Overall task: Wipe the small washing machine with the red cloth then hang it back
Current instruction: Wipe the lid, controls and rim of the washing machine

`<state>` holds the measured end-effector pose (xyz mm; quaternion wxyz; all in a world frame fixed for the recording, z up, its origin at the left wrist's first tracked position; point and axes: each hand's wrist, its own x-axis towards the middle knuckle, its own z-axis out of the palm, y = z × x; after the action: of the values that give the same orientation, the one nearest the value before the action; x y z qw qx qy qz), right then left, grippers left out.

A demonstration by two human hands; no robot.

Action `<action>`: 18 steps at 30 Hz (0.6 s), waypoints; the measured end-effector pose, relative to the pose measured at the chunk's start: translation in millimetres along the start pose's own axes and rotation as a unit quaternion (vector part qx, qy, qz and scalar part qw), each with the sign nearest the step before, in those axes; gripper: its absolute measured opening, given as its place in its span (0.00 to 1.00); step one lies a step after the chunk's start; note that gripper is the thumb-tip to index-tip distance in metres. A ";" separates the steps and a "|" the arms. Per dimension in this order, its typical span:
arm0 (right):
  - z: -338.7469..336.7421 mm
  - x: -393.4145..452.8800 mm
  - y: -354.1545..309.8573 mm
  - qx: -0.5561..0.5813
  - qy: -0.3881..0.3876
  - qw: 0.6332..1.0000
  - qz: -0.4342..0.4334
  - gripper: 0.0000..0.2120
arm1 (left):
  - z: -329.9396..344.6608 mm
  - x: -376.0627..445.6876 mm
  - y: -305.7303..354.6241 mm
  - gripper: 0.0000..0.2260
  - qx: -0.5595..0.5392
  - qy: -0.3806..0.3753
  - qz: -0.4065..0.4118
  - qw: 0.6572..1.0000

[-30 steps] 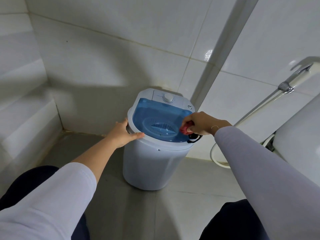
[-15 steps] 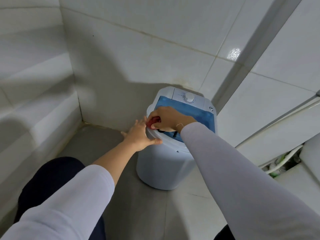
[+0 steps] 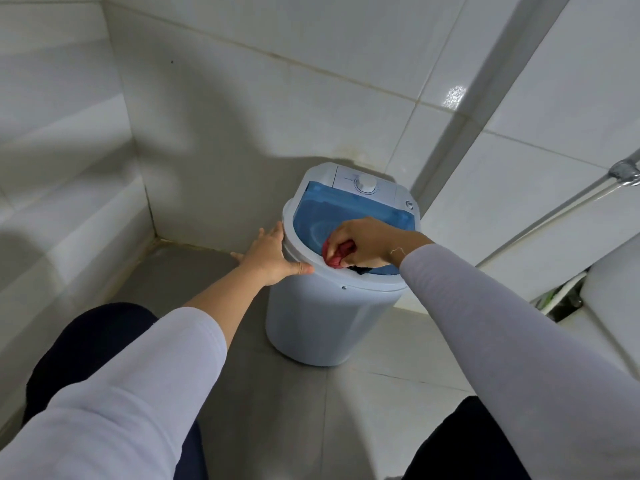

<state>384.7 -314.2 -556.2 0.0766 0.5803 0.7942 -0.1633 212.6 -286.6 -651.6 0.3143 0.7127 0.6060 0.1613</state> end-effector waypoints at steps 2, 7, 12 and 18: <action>3.1 -10.0 10.5 -0.012 0.003 1.000 0.005 0.10 | 1.2 1.2 0.0 0.50 -0.001 0.006 0.000 1.000; 9.9 -32.4 33.1 -0.031 0.021 0.999 0.015 0.12 | 5.7 9.4 -5.0 0.49 -0.006 0.010 0.003 1.000; 18.3 -48.8 50.8 -0.035 0.039 0.998 0.023 0.13 | 7.9 9.2 -3.5 0.47 0.010 0.016 -0.007 1.000; 23.4 -65.3 56.7 -0.045 0.060 0.997 0.032 0.12 | 8.2 1.8 2.5 0.44 0.030 0.025 -0.019 0.999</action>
<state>457.3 -365.4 -567.3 0.0604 0.6098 0.7852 -0.0898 219.8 -287.1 -656.5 0.2806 0.7061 0.6315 0.1548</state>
